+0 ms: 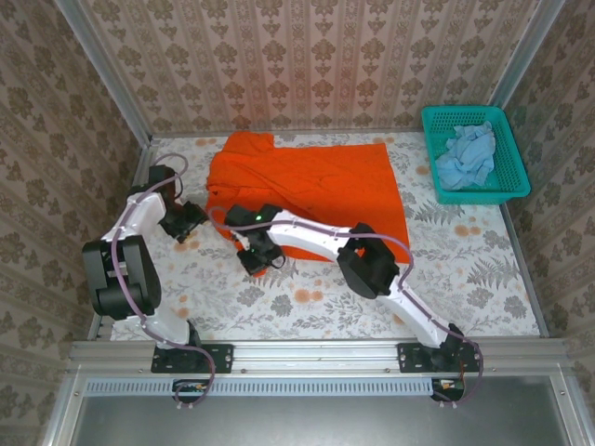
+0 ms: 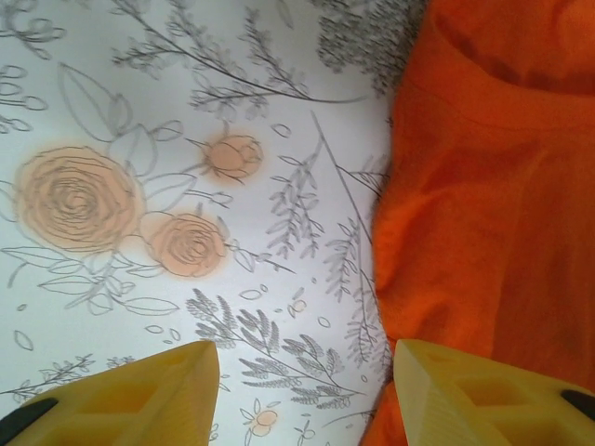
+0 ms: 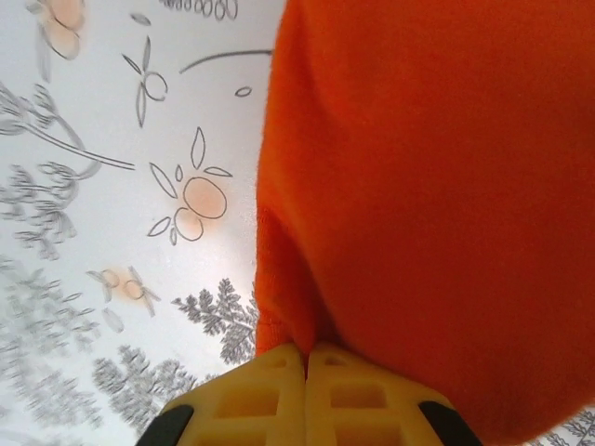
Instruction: Fold and stack the t-shirts
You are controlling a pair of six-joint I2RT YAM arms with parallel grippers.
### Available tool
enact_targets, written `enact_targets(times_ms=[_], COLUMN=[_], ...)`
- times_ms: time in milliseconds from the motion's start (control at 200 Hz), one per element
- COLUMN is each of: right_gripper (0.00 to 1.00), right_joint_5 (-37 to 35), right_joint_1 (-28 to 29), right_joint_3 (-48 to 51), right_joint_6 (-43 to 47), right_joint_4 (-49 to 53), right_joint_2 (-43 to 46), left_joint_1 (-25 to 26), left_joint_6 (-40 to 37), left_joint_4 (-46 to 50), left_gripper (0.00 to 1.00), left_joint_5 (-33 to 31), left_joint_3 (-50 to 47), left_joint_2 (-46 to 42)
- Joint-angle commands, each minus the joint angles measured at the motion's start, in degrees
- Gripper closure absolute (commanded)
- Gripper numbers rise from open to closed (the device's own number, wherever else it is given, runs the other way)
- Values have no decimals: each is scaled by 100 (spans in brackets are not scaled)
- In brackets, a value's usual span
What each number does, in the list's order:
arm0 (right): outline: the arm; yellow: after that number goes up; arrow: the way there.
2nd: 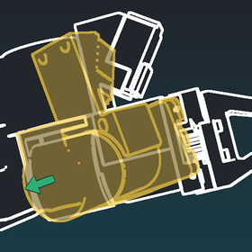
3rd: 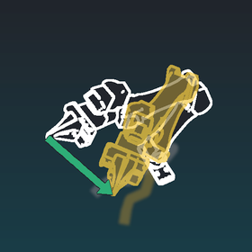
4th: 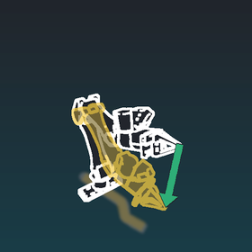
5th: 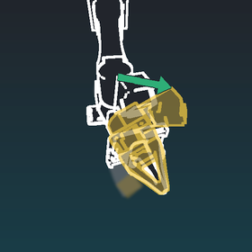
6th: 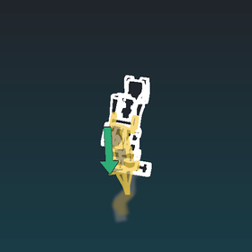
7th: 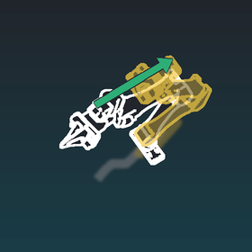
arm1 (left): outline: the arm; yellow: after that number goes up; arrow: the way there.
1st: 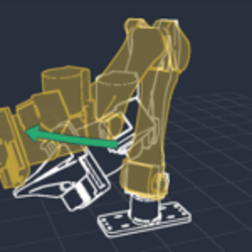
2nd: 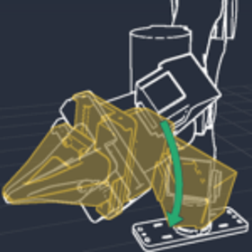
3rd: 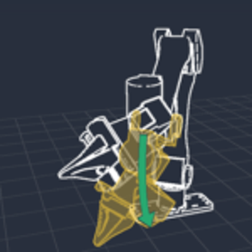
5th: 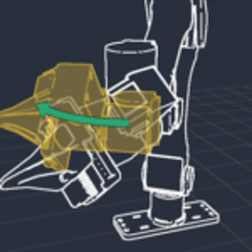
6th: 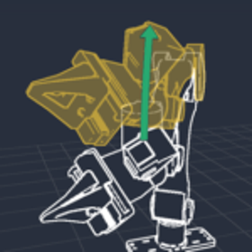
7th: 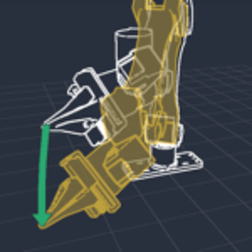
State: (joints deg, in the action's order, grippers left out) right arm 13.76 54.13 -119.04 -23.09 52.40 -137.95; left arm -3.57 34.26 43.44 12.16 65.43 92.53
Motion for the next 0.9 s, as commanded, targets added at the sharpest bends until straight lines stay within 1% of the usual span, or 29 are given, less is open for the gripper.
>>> enact_targets(times_ms=[0,90,170,250,345,450,480,545,600,705,750,795,810,895], right_gripper=[100,100,100,100,100,100,100,100,100,100,100,100,100,100], right_joint_5=[1715,2252,2743,3003,3206,3298,3321,3335,3344,3352,3341,3290,3279,3271], right_joint_1=[-627,-1067,-1413,-1652,-1845,-2011,-2054,-2137,-2177,-2229,-2255,-2291,-2299,-2336], right_joint_3=[904,1747,2231,2602,2848,3039,3105,3159,3114,2984,3025,3087,3102,3147], right_joint_6=[-1111,-1903,-2565,-3156,-3832,-4633,-4883,-5228,-5248,-5123,-5206,-5269,-5275,-5308], right_joint_4=[-1569,-2734,-3605,-4306,-5012,-5751,-6011,-6335,-6290,-5910,-5941,-5943,-5943,-5944], right_joint_2=[744,1055,1086,1061,969,796,746,658,625,530,493,476,473,471], left_joint_1=[276,458,581,671,789,979,1025,1043,1041,1059,1084,1103,1112,1146], left_joint_6=[-381,-577,-719,-787,-859,-919,-887,-718,-462,214,523,800,865,1380], left_joint_4=[170,348,532,677,738,765,756,597,360,-253,-507,-712,-765,-1032], left_gripper=[47,50,54,57,61,73,74,74,74,63,62,61,60,54], left_joint_5=[290,289,190,201,504,877,994,1315,1609,2259,2420,2431,2577,2659], left_joint_3=[215,306,357,366,331,358,365,291,182,-22,-92,-130,-147,-212], left_joint_2=[68,113,132,143,217,393,461,568,643,746,773,790,799,803])
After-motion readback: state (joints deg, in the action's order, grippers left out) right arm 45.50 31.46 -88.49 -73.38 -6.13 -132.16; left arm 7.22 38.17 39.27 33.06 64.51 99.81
